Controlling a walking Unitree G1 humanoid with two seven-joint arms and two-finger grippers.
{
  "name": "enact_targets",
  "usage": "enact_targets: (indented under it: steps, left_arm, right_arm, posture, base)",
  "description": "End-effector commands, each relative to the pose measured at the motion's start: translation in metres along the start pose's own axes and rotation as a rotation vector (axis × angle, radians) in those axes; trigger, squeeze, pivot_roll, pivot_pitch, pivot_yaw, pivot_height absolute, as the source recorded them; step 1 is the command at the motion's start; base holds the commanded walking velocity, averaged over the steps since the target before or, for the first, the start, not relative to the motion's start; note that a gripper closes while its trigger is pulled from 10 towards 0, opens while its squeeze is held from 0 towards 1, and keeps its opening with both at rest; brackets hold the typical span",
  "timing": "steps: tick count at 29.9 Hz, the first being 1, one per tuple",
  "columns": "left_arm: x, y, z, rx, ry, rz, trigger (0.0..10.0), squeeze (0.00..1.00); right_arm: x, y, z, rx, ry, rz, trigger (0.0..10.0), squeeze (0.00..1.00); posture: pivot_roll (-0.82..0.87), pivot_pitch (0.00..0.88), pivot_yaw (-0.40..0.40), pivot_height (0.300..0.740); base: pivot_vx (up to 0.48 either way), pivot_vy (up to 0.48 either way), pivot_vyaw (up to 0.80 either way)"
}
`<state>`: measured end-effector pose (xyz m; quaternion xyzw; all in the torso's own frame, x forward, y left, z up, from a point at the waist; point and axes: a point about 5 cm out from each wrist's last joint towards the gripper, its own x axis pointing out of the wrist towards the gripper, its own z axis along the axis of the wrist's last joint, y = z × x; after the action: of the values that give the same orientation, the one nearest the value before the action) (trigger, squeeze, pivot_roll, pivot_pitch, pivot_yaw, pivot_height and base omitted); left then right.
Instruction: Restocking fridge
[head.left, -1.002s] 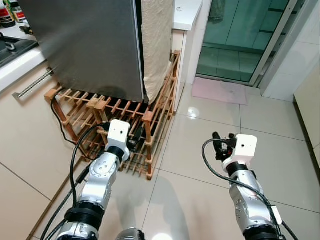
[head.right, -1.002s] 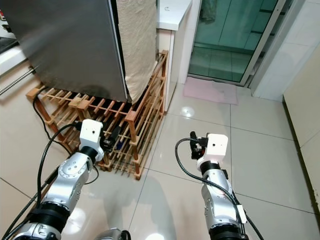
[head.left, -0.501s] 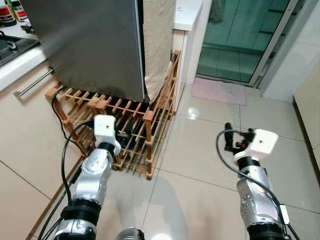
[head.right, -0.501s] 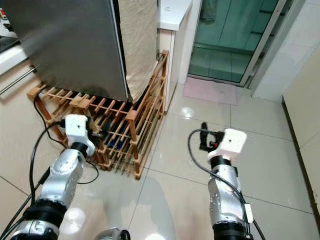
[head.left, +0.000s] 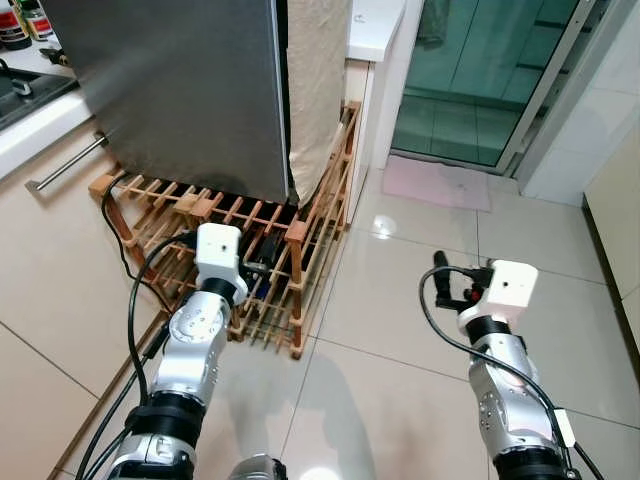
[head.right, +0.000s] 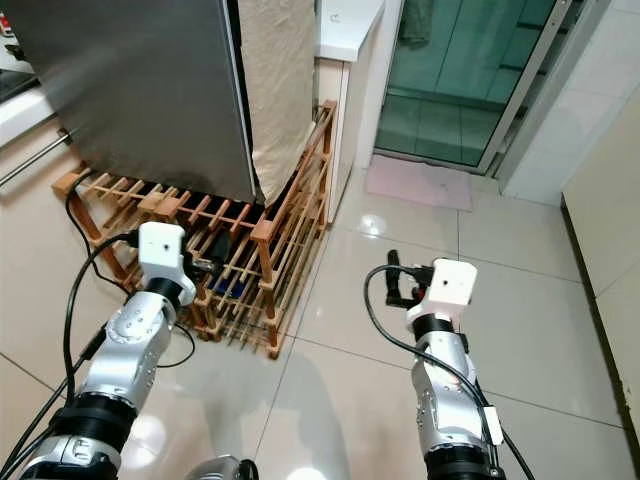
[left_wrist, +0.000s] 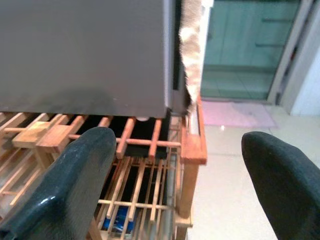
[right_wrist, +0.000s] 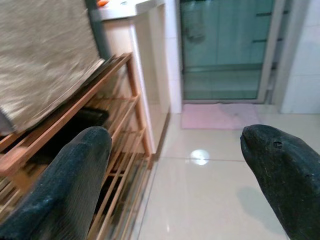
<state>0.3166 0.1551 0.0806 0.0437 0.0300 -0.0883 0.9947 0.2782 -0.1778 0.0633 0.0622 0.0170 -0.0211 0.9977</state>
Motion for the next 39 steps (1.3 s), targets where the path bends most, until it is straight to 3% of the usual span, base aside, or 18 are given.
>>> enact_targets:
  steps: [1,8,14,15,16,17,20,21,22,39]
  left_arm:
    - [-0.0020,0.0002,-0.0036,0.047,0.013,0.005,10.0,0.00]
    - [-0.0019,-0.0034,-0.0028,-0.013,0.007,-0.012,10.0,0.00]
    - [-0.0003,-0.0021,0.0001,0.003,-0.006,-0.004,10.0,0.00]
    - [-0.0001,-0.0016,0.0003,0.002,-0.008,-0.001,10.0,0.12]
    - [0.0000,-0.0013,0.0005,0.002,-0.009,0.001,10.0,0.12]
    - [0.0002,-0.0007,-0.0001,0.000,-0.004,0.008,10.0,0.20]
    - [0.0005,0.0000,-0.0009,-0.004,0.001,0.013,10.0,0.16]
    - [0.0005,-0.0001,-0.0007,-0.005,0.000,0.012,10.0,0.04]
    - [0.0004,-0.0003,-0.0004,0.024,0.003,0.017,10.0,0.00]
    - [0.0013,-0.0027,0.0003,0.010,0.000,0.008,10.0,0.00]
  right_arm:
    - [0.0005,0.0009,-0.0040,-0.010,0.035,0.020,10.0,0.00]
    - [0.0006,-0.0023,-0.0054,-0.044,0.053,0.008,10.0,0.00]
    - [0.0020,-0.0042,-0.0069,-0.059,0.067,0.005,10.0,0.00]
    - [0.0023,-0.0039,-0.0067,-0.062,0.067,0.007,10.0,0.00]
    - [0.0026,-0.0036,-0.0066,-0.065,0.067,0.009,10.0,0.00]
    - [0.0028,-0.0034,-0.0066,-0.065,0.068,0.009,10.0,0.00]
    - [0.0030,-0.0037,-0.0067,-0.065,0.070,0.003,10.0,0.00]
    - [0.0028,-0.0037,-0.0069,-0.067,0.073,-0.001,10.0,0.00]
    - [0.0025,-0.0042,-0.0069,-0.073,0.072,-0.007,10.0,0.00]
    - [0.0013,-0.0060,-0.0067,-0.113,0.067,-0.027,10.0,0.00]
  posture:
    - [0.02,0.000,-0.017,0.740]
    - [0.02,0.000,-0.019,0.740]
    - [0.01,0.000,-0.019,0.740]
    - [0.01,0.000,-0.019,0.740]
    - [0.01,0.000,-0.019,0.740]
    - [0.01,0.000,-0.019,0.740]
    - [0.01,0.000,-0.019,0.740]
    - [0.01,0.000,-0.019,0.740]
    - [0.01,0.000,-0.019,0.740]
    - [0.01,0.000,-0.016,0.740]
  base:
    - [0.000,0.000,0.00]
    - [0.000,0.000,0.00]
    - [0.000,0.000,0.00]
    - [0.000,-0.480,0.00]
    - [0.000,-0.480,0.00]
    - [0.000,-0.480,0.00]
    - [0.000,-0.160,0.28]
    - [0.000,0.000,0.64]
    - [0.000,0.000,0.64]
    - [0.000,0.000,0.04]
